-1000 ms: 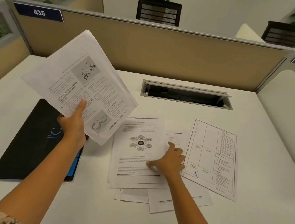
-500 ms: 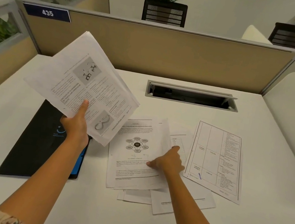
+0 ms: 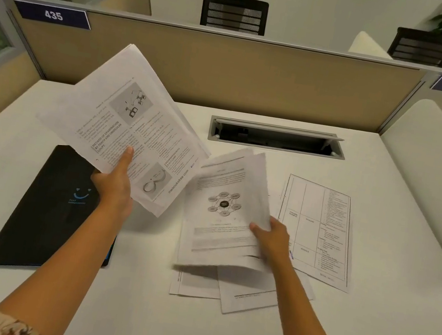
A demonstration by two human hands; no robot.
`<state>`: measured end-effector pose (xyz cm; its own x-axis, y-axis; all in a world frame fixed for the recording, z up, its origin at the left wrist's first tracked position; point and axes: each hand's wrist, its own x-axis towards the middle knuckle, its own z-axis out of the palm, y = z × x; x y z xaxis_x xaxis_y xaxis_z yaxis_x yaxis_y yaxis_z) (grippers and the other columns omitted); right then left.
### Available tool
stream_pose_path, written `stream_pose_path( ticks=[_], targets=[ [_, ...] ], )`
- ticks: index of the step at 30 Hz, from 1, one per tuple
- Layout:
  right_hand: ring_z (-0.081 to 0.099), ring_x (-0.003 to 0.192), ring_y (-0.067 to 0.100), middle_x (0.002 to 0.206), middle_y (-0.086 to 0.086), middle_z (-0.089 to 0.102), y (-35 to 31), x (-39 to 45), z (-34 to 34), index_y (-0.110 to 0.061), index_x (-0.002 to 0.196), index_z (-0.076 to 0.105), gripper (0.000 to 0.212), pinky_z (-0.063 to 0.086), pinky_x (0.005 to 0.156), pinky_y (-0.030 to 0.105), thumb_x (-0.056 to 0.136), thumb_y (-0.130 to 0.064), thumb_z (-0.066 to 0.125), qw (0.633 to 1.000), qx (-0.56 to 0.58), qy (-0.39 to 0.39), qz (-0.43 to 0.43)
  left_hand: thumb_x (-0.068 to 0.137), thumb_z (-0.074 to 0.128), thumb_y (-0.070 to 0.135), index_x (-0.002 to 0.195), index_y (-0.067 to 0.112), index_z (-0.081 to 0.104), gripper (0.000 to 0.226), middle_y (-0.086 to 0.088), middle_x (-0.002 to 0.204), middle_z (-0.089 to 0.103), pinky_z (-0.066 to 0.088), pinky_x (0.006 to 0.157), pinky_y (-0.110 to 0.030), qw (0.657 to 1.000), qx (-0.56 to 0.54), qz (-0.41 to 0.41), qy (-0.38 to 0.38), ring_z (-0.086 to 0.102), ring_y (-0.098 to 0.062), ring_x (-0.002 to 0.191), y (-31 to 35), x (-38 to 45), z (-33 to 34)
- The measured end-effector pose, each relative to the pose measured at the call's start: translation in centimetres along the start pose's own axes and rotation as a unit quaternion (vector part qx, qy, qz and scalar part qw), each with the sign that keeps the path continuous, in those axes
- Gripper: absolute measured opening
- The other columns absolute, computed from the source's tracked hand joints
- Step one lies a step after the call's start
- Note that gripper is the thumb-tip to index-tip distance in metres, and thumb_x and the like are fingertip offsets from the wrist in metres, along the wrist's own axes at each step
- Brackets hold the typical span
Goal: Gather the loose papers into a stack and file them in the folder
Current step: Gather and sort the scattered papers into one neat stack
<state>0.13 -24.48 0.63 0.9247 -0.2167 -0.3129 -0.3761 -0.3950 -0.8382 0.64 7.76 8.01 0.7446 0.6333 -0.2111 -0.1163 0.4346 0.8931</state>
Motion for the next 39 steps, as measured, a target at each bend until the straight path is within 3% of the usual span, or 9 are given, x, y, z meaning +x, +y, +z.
stream_pose_path(
  ticks=[7, 12, 16, 22, 25, 28, 34, 37, 39],
  targets=[
    [0.064, 0.106, 0.038, 0.119, 0.02, 0.069, 3.7, 1.6, -8.0, -0.001, 0.124, 0.064, 0.041, 0.052, 0.094, 0.045, 0.093, -0.028, 0.065, 0.985, 0.055, 0.152, 0.063, 0.079, 0.083, 0.03, 0.111, 0.04, 0.066, 0.038, 0.018, 0.099, 0.077, 0.062, 0.063, -0.031, 1.0, 0.007, -0.012, -0.01, 0.075, -0.008, 0.091, -1.0, -1.2, 1.5],
    [0.06, 0.113, 0.044, 0.123, 0.024, 0.066, 5.9, 1.9, -11.8, 0.001, 0.123, 0.063, 0.041, 0.047, 0.097, 0.047, 0.094, -0.027, 0.064, 0.97, -0.024, 0.222, 0.1, 0.081, 0.081, 0.027, 0.108, 0.039, 0.066, 0.033, 0.016, 0.098, 0.077, 0.062, 0.062, -0.03, 1.0, 0.01, -0.022, -0.008, 0.075, -0.008, 0.089, -1.3, -1.8, 2.5],
    [0.049, 0.12, 0.046, 0.126, 0.023, 0.059, 6.4, 2.2, -12.6, -0.006, 0.129, 0.061, 0.044, 0.044, 0.099, 0.055, 0.09, -0.027, 0.069, 0.948, -0.141, 0.249, 0.142, 0.082, 0.081, 0.026, 0.12, 0.033, 0.064, 0.043, 0.013, 0.103, 0.076, 0.062, 0.063, -0.03, 1.0, 0.009, -0.022, -0.01, 0.074, -0.007, 0.09, -1.4, -2.0, 3.0],
    [0.04, 0.123, 0.048, 0.134, 0.024, 0.037, 6.9, 2.8, -12.7, -0.008, 0.134, 0.053, 0.058, 0.044, 0.098, 0.057, 0.085, -0.027, 0.076, 0.94, -0.188, 0.212, 0.19, 0.081, 0.081, 0.026, 0.109, 0.037, 0.062, 0.036, 0.017, 0.096, 0.077, 0.06, 0.059, -0.025, 1.0, 0.015, -0.019, -0.008, 0.074, -0.004, 0.087, -1.3, -2.0, 2.9],
    [0.045, 0.123, 0.049, 0.138, 0.022, 0.036, 6.6, 3.5, -13.5, -0.01, 0.135, 0.051, 0.065, 0.036, 0.105, 0.057, 0.08, -0.028, 0.08, 0.941, -0.16, 0.192, 0.229, 0.081, 0.081, 0.027, 0.118, 0.035, 0.062, 0.042, 0.013, 0.106, 0.075, 0.061, 0.061, -0.027, 1.0, 0.017, -0.018, -0.008, 0.074, -0.004, 0.09, -1.4, -2.1, 2.5],
    [0.037, 0.131, 0.045, 0.139, 0.021, 0.045, 6.3, 4.2, -14.4, -0.015, 0.134, 0.052, 0.07, 0.025, 0.11, 0.055, 0.075, -0.035, 0.083, 0.929, -0.198, 0.165, 0.265, 0.082, 0.081, 0.026, 0.12, 0.035, 0.062, 0.044, 0.011, 0.112, 0.074, 0.062, 0.067, -0.03, 1.0, 0.019, -0.015, -0.005, 0.074, -0.005, 0.093, -1.5, -2.1, 2.1],
    [0.047, 0.127, 0.038, 0.136, 0.022, 0.052, 7.0, 4.5, -15.3, -0.006, 0.135, 0.051, 0.072, 0.044, 0.101, 0.046, 0.075, -0.029, 0.084, 0.949, -0.188, 0.155, 0.199, 0.082, 0.08, 0.025, 0.13, 0.031, 0.059, 0.053, 0.012, 0.109, 0.075, 0.062, 0.064, -0.03, 1.0, 0.01, -0.018, -0.006, 0.074, -0.006, 0.092, -1.4, -2.0, 1.7],
    [0.059, 0.106, 0.036, 0.123, 0.018, 0.064, 7.2, 4.0, -15.5, -0.007, 0.122, 0.059, 0.049, 0.047, 0.086, 0.041, 0.081, -0.026, 0.078, 0.962, -0.161, 0.161, 0.149, 0.082, 0.081, 0.026, 0.127, 0.032, 0.061, 0.05, 0.016, 0.102, 0.076, 0.062, 0.062, -0.029, 1.0, 0.012, -0.02, -0.01, 0.074, -0.005, 0.091, -1.3, -1.9, 1.6],
    [0.06, 0.106, 0.038, 0.121, 0.018, 0.065, 7.6, 3.6, -15.4, -0.005, 0.119, 0.059, 0.04, 0.045, 0.086, 0.042, 0.086, -0.024, 0.072, 0.972, -0.121, 0.17, 0.105, 0.081, 0.081, 0.027, 0.12, 0.036, 0.063, 0.044, 0.018, 0.099, 0.076, 0.062, 0.062, -0.029, 1.0, 0.016, -0.022, -0.012, 0.074, -0.006, 0.09, -1.2, -1.8, 1.5]
  ],
)
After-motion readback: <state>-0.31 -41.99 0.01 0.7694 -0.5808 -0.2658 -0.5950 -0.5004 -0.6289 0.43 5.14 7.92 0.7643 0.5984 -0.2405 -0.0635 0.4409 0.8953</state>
